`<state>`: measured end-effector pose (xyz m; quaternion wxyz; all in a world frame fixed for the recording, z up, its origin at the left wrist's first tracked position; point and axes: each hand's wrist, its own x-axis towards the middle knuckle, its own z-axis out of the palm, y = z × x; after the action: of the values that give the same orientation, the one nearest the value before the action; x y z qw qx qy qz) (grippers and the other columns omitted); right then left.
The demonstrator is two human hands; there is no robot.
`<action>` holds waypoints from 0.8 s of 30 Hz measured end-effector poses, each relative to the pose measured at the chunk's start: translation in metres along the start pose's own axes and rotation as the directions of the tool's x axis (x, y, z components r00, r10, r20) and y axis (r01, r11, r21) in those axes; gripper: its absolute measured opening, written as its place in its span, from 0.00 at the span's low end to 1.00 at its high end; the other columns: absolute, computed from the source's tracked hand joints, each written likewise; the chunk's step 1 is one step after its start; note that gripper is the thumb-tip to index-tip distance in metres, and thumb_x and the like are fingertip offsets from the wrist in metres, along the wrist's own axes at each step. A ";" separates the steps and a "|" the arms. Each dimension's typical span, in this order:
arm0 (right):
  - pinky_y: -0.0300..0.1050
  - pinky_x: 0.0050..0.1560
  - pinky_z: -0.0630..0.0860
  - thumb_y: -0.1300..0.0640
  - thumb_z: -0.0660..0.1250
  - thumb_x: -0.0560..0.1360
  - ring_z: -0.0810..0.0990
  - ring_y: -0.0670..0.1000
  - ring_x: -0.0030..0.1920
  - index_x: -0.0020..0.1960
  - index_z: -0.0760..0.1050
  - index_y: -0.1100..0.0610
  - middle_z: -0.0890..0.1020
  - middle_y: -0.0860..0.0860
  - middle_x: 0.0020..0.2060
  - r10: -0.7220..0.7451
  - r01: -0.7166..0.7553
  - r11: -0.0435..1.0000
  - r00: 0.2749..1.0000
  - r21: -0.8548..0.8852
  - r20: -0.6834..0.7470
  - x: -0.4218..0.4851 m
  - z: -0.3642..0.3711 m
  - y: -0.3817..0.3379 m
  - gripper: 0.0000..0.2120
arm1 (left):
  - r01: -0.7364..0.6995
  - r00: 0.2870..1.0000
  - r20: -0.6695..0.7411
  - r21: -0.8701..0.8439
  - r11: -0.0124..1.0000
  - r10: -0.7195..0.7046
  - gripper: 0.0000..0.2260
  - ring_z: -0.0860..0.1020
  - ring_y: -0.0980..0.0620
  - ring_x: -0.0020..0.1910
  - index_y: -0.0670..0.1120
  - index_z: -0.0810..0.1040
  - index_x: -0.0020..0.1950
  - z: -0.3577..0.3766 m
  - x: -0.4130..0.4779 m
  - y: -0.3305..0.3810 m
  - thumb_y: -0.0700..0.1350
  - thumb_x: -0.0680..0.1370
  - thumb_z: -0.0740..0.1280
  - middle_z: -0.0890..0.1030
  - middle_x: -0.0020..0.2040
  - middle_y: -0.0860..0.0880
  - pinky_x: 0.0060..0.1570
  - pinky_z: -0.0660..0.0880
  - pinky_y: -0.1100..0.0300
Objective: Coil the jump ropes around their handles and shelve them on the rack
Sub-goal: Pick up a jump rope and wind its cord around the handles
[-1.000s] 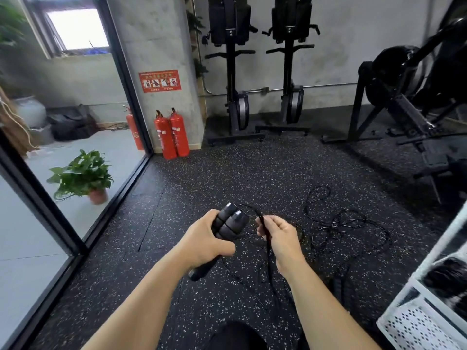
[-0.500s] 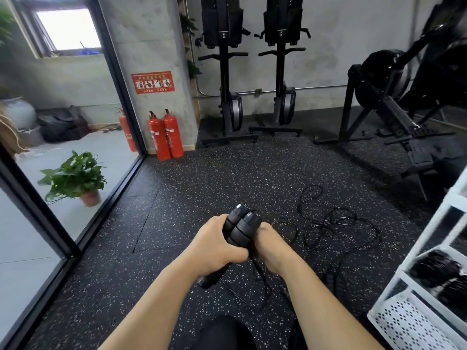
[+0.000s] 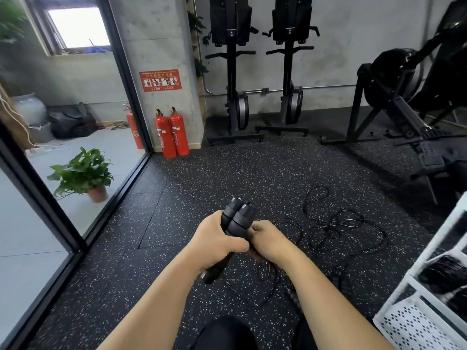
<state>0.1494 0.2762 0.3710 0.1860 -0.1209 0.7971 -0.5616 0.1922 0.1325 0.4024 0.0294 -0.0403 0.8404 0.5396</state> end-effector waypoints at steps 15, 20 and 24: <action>0.40 0.25 0.56 0.48 0.61 0.79 0.59 0.48 0.22 0.25 0.57 0.55 0.61 0.46 0.19 -0.601 0.049 0.578 0.700 -0.815 -0.384 -0.016 -0.034 -0.041 0.27 | 0.192 0.972 -0.215 0.485 0.853 -0.097 0.16 0.78 0.50 0.37 0.47 0.73 0.43 -0.033 0.019 0.022 0.47 0.62 0.75 0.79 0.37 0.52 0.39 0.75 0.57; 0.34 0.24 0.49 0.50 0.64 0.74 0.60 0.50 0.18 0.25 0.55 0.53 0.58 0.45 0.18 -0.771 0.145 0.421 0.577 -0.896 -0.269 -0.022 -0.035 -0.055 0.25 | 0.193 0.961 -0.274 0.748 0.635 0.031 0.09 0.79 0.50 0.40 0.49 0.72 0.42 -0.031 0.016 0.027 0.48 0.68 0.69 0.79 0.40 0.53 0.37 0.73 0.60; 0.34 0.26 0.51 0.52 0.65 0.73 0.62 0.52 0.18 0.25 0.57 0.53 0.58 0.45 0.19 -0.840 0.216 0.291 0.523 -0.932 -0.142 -0.016 -0.035 -0.079 0.23 | 0.108 0.963 -0.200 0.902 0.419 0.182 0.10 0.76 0.47 0.40 0.48 0.68 0.47 -0.024 0.016 0.032 0.49 0.72 0.68 0.73 0.42 0.53 0.36 0.69 0.57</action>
<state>0.1473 0.2858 0.4589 -0.3861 -0.2788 0.8680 -0.1407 0.1733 0.1236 0.4399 -0.0792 -0.0718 0.9942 -0.0088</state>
